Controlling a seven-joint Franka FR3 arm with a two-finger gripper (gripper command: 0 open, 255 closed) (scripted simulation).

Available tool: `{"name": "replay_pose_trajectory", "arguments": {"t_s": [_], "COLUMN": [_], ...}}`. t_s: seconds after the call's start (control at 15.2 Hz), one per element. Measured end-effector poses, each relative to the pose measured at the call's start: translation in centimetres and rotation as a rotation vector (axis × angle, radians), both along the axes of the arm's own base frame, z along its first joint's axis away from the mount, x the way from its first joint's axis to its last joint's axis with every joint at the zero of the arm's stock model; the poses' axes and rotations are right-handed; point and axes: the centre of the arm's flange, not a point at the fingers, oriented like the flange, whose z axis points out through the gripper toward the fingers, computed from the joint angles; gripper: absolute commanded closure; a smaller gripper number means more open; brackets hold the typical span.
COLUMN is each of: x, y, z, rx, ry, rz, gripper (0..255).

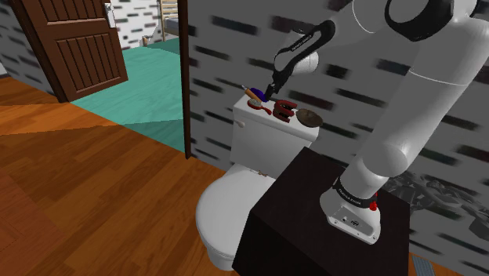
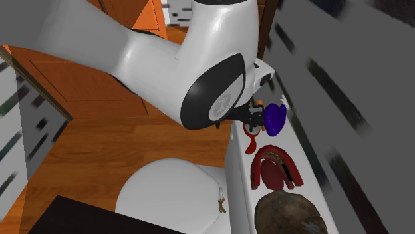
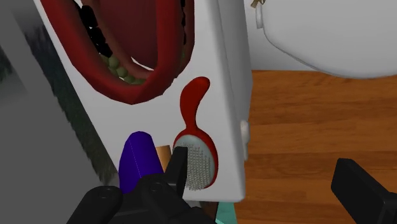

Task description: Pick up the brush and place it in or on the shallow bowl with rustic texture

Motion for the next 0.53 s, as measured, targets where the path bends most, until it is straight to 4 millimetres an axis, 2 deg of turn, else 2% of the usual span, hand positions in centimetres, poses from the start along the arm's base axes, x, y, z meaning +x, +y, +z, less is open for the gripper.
{"name": "replay_pose_trajectory", "arguments": {"t_s": [0.53], "x": [3.9], "y": [-5.9], "z": [-8.0], "rx": [0.002], "ry": [-0.003], "rz": [0.001], "gripper": [0]}}
